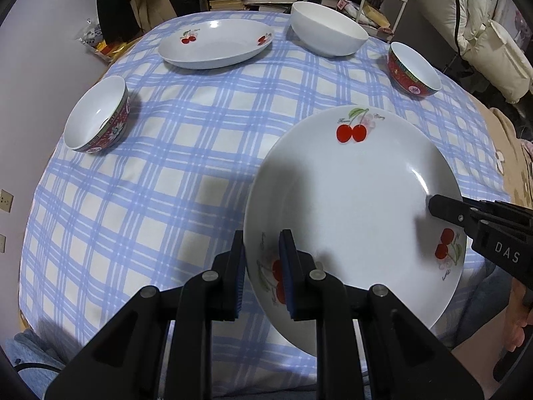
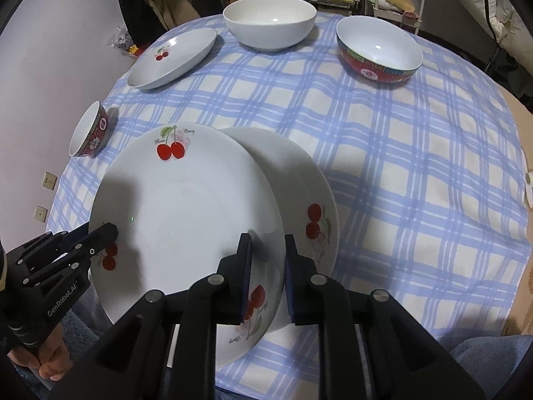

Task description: Organize plates and bowls

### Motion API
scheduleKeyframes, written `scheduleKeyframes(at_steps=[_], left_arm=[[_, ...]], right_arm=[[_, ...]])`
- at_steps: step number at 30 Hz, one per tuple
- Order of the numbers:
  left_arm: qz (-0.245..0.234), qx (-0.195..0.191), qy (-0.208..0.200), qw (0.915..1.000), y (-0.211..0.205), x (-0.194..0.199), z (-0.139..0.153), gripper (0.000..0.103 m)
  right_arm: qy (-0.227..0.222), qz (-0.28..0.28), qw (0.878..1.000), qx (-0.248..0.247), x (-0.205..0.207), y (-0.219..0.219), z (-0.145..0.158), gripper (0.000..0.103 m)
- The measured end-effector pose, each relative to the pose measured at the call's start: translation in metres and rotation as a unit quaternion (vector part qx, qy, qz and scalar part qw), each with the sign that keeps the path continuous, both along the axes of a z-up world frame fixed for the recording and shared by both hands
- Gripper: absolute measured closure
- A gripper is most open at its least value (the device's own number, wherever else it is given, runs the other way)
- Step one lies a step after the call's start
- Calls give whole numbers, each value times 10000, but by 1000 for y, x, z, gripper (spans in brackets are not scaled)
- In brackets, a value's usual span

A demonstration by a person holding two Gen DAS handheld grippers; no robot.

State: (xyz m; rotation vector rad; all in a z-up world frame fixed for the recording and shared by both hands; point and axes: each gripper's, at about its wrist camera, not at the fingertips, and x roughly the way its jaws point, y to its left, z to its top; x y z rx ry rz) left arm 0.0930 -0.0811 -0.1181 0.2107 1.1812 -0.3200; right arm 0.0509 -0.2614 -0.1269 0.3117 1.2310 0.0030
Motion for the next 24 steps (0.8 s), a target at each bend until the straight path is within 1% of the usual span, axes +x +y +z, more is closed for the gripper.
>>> scheduleKeyframes(at_steps=[3, 5, 7, 10, 17, 24], left_arm=[[-57, 23, -17, 10000, -4, -1, 0, 84], [60, -8, -5, 10000, -4, 1, -4, 84], [15, 79, 49, 10000, -6, 1, -9, 84], [40, 50, 107, 9999, -6, 4, -12, 84], [-61, -35, 158, 9999, -17, 9, -18, 84], [-115, -27, 274, 9996, -24, 16, -28, 83]], right_arm=[[21, -42, 10000, 31, -2, -4, 1, 84], [116, -24, 9999, 70, -3, -5, -1, 84], [249, -15, 9996, 88, -1, -5, -7, 84], [317, -47, 9995, 67, -1, -5, -13, 84], [226, -260, 9993, -125, 0, -12, -10, 83], [346, -279, 9985, -335, 5, -14, -17, 82]])
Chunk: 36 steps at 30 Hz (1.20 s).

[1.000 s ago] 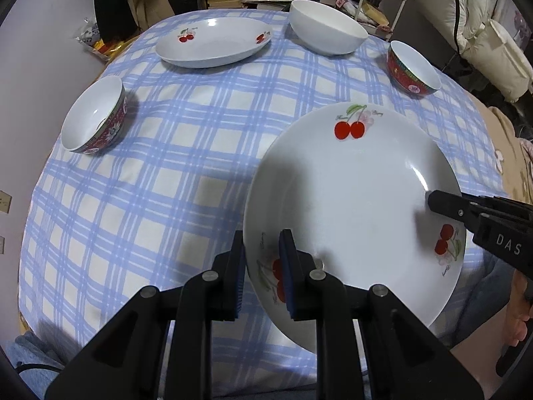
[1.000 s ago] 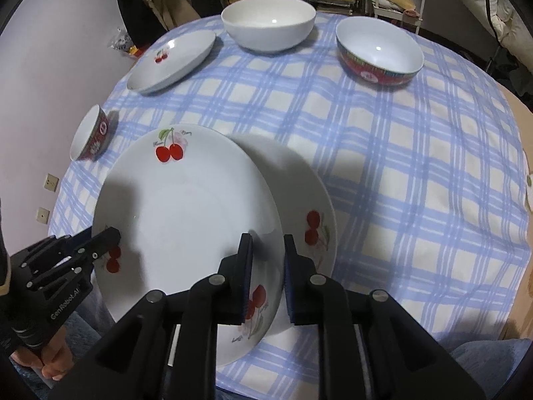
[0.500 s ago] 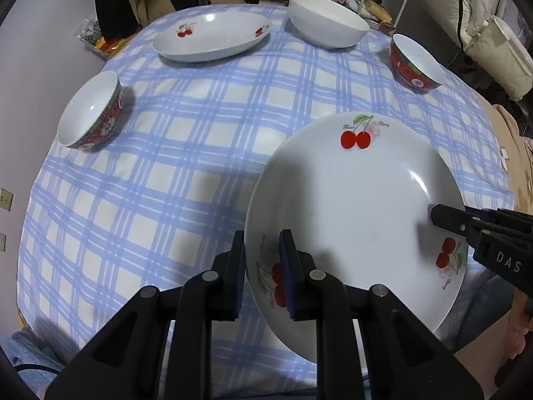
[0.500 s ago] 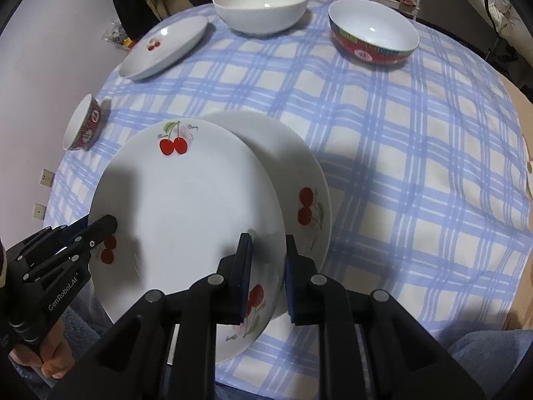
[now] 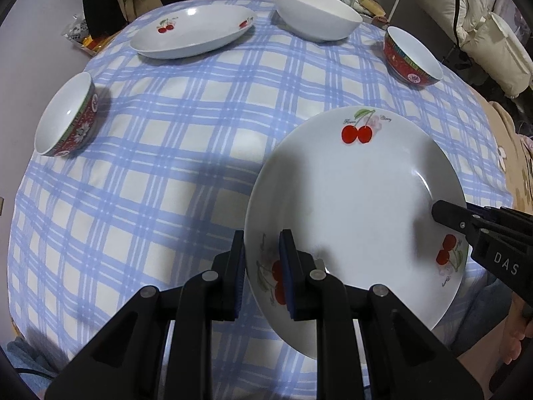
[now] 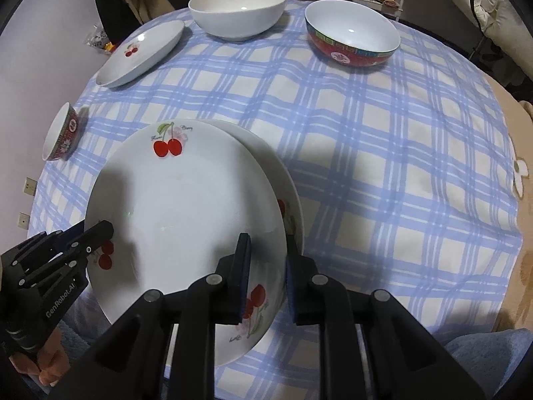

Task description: Organize plates and bowls

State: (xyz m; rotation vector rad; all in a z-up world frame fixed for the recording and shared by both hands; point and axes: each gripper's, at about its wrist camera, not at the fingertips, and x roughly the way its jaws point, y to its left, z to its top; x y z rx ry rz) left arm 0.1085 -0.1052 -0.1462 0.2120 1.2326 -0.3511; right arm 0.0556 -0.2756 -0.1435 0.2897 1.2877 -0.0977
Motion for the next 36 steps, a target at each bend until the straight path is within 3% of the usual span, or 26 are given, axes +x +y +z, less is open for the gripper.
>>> scheduleKeyframes(at_steps=[15, 19, 23, 29, 36], left_arm=[[83, 243, -153, 9996, -11, 5, -9, 83], [82, 205, -103, 9997, -11, 7, -11, 83], [-71, 459, -270, 9986, -18, 2, -13, 83], [-70, 392, -214, 9990, -15, 1, -12, 84], [-20, 349, -230, 9991, -12, -2, -8, 84]], right_arm=[[-22, 86, 9994, -334, 3, 6, -1, 83], [-24, -28, 9999, -163, 4, -1, -2, 84], [-51, -44, 9999, -93, 5, -2, -2, 84], [-75, -468, 9962, 725, 3, -23, -5, 84], [-124, -316, 9986, 410, 2, -12, 1, 84]])
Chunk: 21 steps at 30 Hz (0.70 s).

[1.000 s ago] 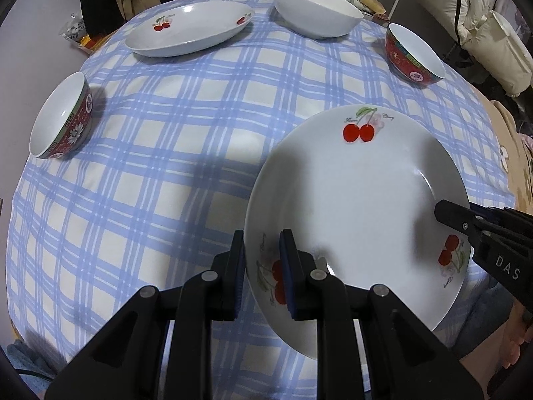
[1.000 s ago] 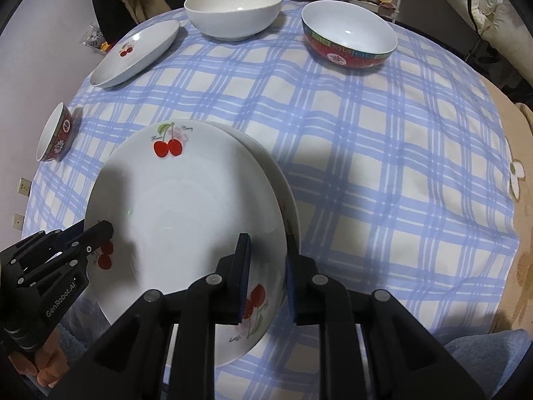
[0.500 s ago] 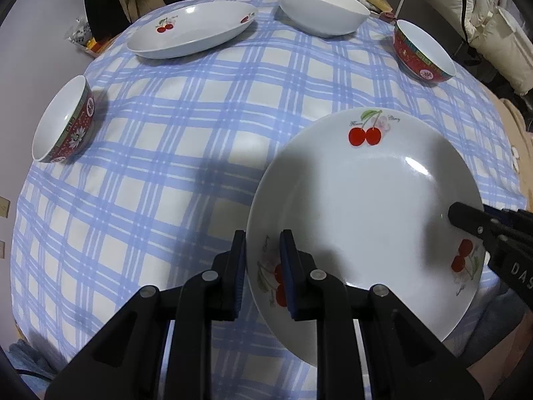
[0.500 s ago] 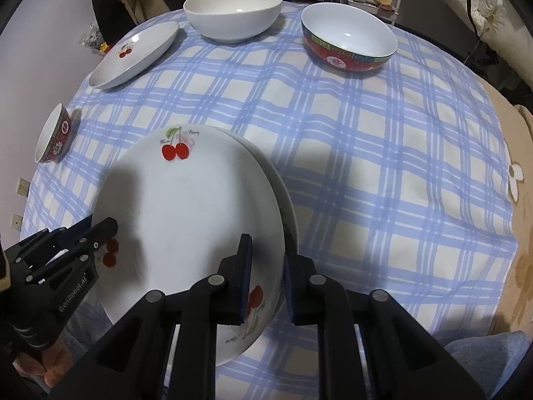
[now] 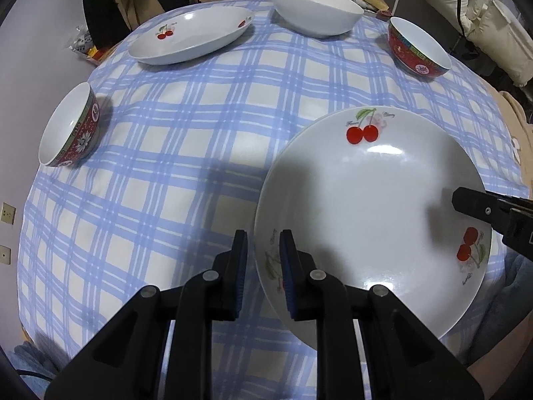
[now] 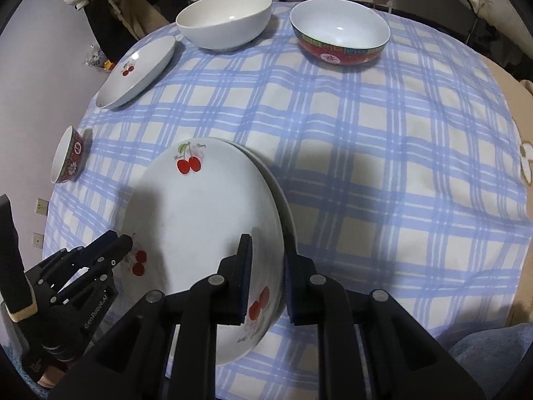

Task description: Organize plates and bowls

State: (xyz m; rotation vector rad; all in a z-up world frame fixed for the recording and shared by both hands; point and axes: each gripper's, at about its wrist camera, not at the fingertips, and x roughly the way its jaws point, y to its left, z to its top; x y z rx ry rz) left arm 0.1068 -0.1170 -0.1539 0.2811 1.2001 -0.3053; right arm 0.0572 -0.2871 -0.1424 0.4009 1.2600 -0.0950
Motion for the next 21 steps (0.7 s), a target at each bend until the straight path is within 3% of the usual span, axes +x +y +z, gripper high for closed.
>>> scheduleKeyframes(at_steps=[7, 12, 16, 21], left_arm=[[-38, -40, 56, 10000, 0, -2, 0, 84], [-11, 139, -55, 9999, 0, -4, 0, 84], [-5, 135, -25, 9999, 1, -4, 0, 84], [-104, 172, -55, 9998, -2, -6, 1, 84]], right_arm=[[-39, -48, 10000, -47, -3, -3, 2, 84], [-41, -106, 9999, -3, -4, -5, 2, 84], [-127, -167, 9991, -366, -10, -6, 11, 84], [-57, -215, 9996, -200, -9, -10, 8, 84]])
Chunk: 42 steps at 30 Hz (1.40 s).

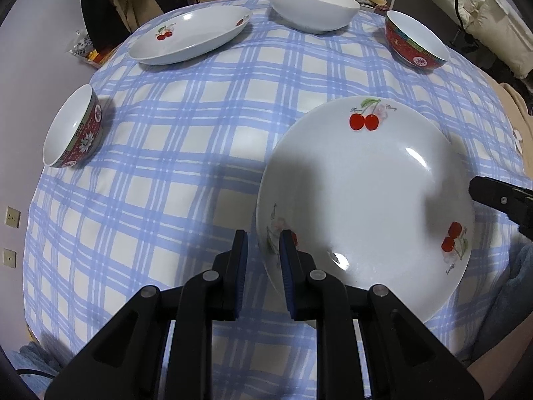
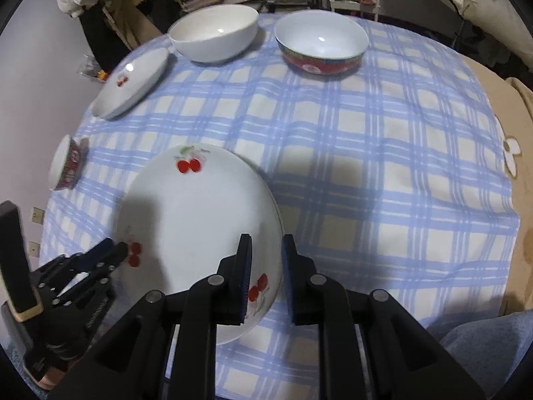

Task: Organize plates and bowls
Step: 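Open both tools and release the cherry plates onto the table, then move both tools to the next cherry plates and close on their rims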

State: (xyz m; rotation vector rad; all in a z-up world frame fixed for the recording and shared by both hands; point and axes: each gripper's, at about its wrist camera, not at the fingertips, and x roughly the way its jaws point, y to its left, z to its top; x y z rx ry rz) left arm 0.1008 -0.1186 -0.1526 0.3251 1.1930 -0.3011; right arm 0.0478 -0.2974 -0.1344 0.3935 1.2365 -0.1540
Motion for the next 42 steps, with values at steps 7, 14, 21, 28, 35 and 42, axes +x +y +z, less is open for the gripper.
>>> scheduleKeyframes(at_steps=[7, 14, 21, 28, 35, 42], left_arm=[[-22, -208, 74, 9998, 3, 0, 13, 83], [103, -283, 98, 9995, 18, 16, 36, 77], [238, -214, -193, 9993, 40, 50, 71, 41], [346, -328, -227, 9986, 65, 96, 92, 22], [274, -76, -465, 9985, 82, 147, 105, 19], [550, -210, -346, 9977, 103, 219, 100, 19]], right_arm=[[17, -104, 9998, 143, -1, -3, 0, 82], [-121, -119, 9995, 259, 7, 1, 7, 48], [-591, -128, 9980, 201, 31, 11, 30, 7], [-854, -214, 9957, 270, 68, 23, 33, 1], [-559, 31, 9982, 235, 113, 42, 14, 1], [-623, 152, 9979, 103, 168, 55, 23, 1]])
